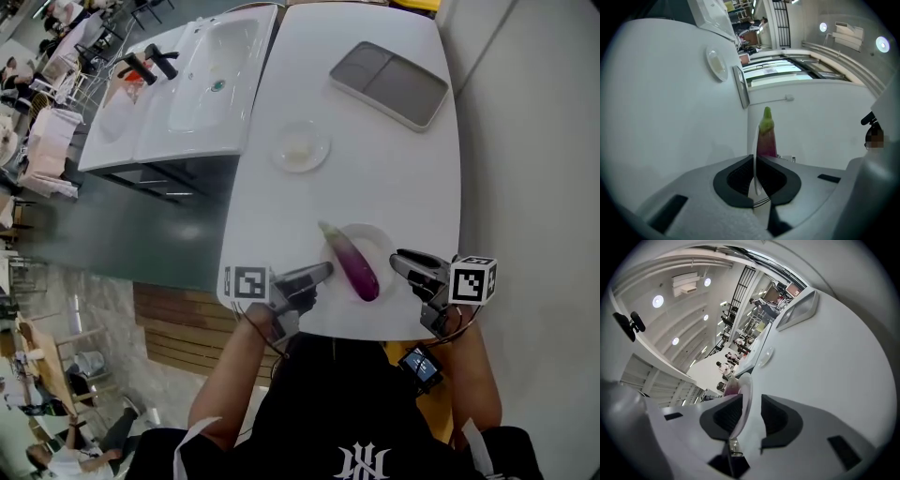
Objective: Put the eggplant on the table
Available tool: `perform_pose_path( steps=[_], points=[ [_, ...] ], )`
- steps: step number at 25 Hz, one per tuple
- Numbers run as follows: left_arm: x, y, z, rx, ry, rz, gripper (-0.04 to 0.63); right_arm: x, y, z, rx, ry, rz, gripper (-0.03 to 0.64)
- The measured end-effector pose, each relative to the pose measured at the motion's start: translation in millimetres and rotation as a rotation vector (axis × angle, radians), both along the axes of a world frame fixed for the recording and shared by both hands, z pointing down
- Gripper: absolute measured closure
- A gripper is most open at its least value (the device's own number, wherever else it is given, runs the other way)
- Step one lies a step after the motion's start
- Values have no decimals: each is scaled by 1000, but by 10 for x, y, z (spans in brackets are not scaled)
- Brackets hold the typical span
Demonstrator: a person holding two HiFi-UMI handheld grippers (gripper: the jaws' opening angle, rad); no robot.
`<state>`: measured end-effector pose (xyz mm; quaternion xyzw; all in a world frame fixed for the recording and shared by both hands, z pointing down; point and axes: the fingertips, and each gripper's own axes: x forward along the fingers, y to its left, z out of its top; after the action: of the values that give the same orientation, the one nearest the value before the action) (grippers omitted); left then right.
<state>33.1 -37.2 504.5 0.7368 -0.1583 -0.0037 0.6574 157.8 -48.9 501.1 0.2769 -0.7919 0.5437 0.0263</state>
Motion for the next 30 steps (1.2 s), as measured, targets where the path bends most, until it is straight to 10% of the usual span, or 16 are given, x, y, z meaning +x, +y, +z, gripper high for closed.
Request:
perform_pose_path(
  steps=[30],
  points=[
    [-240,-659,530,-14,-125,62,581,-294,-576,571,-204,13,99,591]
  ],
)
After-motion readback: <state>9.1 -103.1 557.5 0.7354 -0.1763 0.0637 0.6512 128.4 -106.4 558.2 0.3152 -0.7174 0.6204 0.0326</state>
